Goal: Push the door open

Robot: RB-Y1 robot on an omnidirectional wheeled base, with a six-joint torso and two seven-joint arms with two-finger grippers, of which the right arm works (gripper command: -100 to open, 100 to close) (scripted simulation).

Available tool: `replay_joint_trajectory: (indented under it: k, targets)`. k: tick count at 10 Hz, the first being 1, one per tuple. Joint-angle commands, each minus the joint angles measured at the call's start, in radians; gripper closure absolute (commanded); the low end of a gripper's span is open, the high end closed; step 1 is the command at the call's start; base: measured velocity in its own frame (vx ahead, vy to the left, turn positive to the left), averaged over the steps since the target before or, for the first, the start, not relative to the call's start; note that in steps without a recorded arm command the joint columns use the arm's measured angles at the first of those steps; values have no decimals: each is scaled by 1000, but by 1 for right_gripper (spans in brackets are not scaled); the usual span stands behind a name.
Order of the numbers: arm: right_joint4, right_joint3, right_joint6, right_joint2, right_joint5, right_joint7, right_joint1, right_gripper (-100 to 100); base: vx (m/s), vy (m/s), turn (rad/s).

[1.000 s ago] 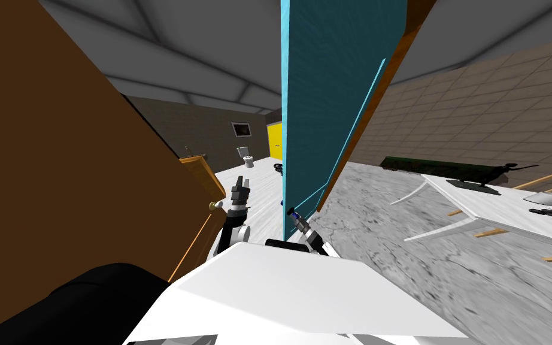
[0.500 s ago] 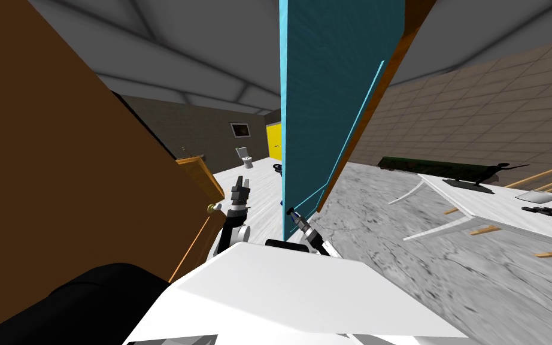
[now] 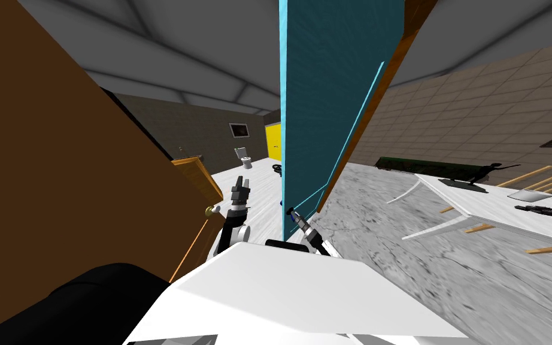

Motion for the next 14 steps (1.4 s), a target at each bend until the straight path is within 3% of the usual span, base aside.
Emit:
replay_joint_trajectory:
  k: [1,7,8,10,14]
  targets:
    - [23,-9,10,-9,-27,-43,-20,100,32,30,-30]
    - [46,24,23,-17,-93,-200,-39,100,48,27,-45]
    - [40,20,5,-17,-83,-129,-21,-100,31,-1,6]
    - [35,21,1,-17,-82,-108,-11,-100,6,-15,10]
    - [4,25,-21,-20,-73,5,49,-100,3,-14,17]
